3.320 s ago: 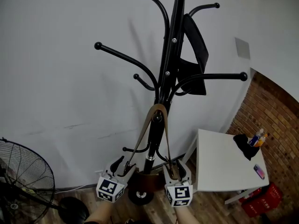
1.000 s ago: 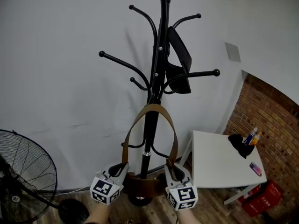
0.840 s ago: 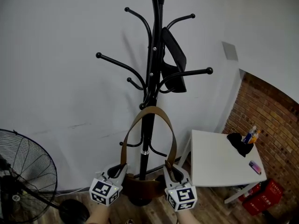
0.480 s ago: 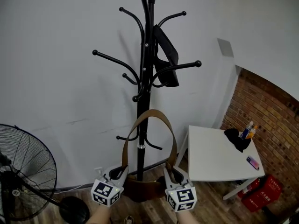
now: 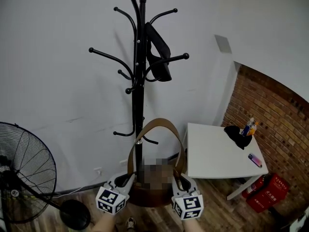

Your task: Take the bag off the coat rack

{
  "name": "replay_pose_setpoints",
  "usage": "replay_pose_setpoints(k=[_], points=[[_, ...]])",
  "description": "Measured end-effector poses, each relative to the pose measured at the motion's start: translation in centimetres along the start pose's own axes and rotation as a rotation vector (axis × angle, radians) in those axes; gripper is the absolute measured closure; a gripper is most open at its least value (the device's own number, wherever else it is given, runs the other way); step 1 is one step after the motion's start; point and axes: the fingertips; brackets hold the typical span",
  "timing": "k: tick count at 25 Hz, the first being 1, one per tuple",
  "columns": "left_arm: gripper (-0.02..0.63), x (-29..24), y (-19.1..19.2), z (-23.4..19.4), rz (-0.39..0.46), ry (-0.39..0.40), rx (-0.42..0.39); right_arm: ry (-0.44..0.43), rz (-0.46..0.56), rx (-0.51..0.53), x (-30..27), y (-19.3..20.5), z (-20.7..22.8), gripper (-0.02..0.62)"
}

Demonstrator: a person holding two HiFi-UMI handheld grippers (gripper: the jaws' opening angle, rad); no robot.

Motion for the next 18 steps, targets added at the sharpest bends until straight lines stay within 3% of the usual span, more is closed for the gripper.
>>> replay_pose_setpoints(k=[18], points=[[0.588,2.5,2.5,8.5,-0.039,0.093,0.022,0.097,-0.064,-0.038,9.7,3.9,1.3,0.535]])
Point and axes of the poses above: the fingertips, and each gripper's own axes: x backward along the fingers, z to its right, y out of its underside, and after that the axes turned 1 degree about -y, right-handed
